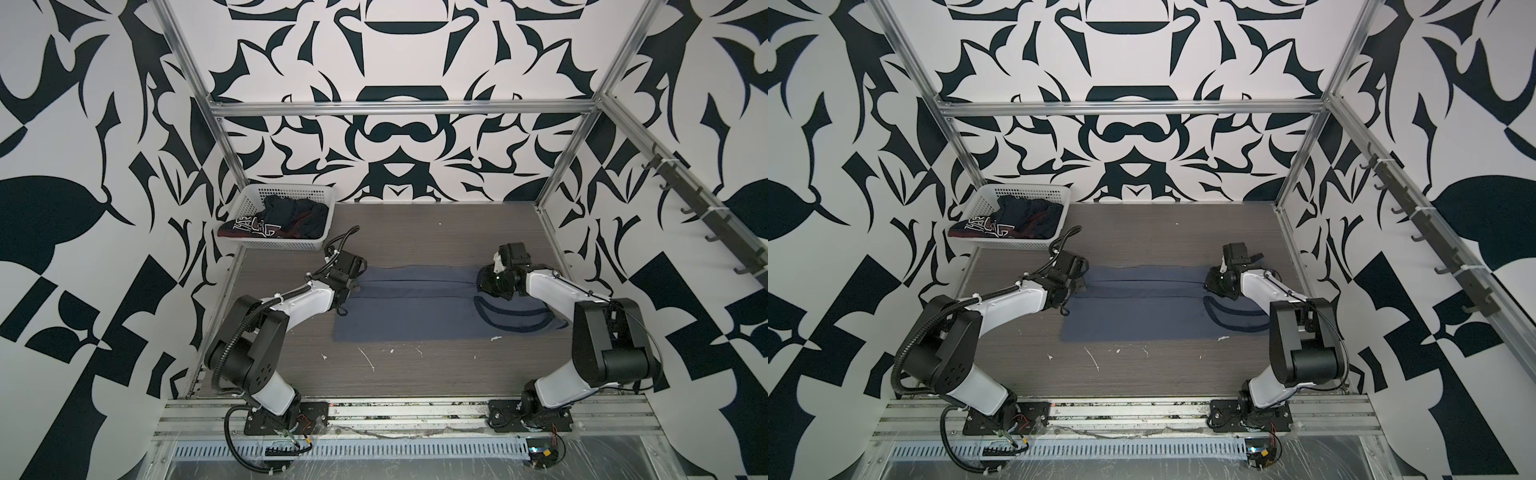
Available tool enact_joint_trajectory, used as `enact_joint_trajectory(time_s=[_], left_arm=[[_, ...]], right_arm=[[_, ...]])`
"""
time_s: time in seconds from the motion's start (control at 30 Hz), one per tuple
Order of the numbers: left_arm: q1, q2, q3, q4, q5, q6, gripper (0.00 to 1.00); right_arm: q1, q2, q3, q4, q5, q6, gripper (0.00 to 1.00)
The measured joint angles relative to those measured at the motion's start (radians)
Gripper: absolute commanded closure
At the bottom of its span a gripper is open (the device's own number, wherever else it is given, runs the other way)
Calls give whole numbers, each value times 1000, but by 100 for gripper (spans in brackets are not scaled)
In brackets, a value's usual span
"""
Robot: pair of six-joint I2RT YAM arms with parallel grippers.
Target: Fold and stack the tank tops
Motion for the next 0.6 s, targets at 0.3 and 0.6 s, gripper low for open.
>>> enact_joint_trajectory(time_s=[0.3,0.6], left_arm=[[-26,-16,-52,-12,-30,-23,75],[-27,-196,-53,-71,-124,-39,45]], right_arm=[[0,-15,-56,9,-3,24,74],[0,-130,-36,-64,39,18,51]])
